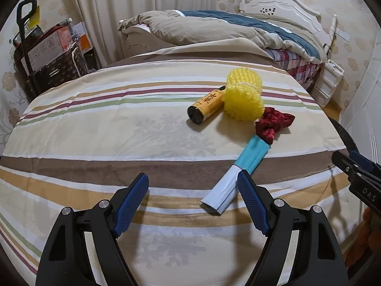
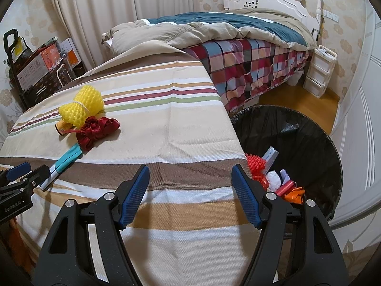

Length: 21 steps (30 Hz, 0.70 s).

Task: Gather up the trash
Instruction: 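Lower the left gripper onto the white-and-teal tube and close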

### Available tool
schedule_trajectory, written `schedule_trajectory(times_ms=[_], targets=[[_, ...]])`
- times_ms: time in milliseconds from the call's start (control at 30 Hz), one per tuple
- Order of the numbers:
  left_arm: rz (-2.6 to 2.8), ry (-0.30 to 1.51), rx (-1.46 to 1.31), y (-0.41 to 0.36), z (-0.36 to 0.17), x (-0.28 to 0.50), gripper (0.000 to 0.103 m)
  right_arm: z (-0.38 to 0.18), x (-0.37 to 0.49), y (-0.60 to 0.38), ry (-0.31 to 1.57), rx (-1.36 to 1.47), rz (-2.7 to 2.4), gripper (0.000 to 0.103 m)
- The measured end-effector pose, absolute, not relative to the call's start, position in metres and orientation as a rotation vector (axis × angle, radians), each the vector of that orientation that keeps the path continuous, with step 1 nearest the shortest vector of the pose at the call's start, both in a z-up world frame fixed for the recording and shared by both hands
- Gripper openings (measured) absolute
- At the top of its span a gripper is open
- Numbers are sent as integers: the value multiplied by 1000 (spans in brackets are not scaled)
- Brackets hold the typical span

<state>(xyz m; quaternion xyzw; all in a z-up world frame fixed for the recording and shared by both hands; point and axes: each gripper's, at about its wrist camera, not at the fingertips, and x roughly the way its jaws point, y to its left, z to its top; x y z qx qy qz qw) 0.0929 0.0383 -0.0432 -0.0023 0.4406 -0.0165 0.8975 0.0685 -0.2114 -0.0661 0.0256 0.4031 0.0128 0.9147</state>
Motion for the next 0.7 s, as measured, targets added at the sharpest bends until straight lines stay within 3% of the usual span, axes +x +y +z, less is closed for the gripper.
schedule_trajectory(times_ms=[300,500,700], targets=[[-121,910,72,16,-48,104,74,-67,67,-209,832,50,26,70],[-150,925,67,17,-51,110,54,-68,67,-209,835,50,27,70],[-164,907,82,18,-50,103,23,-68,67,-209,835,49,26,70]])
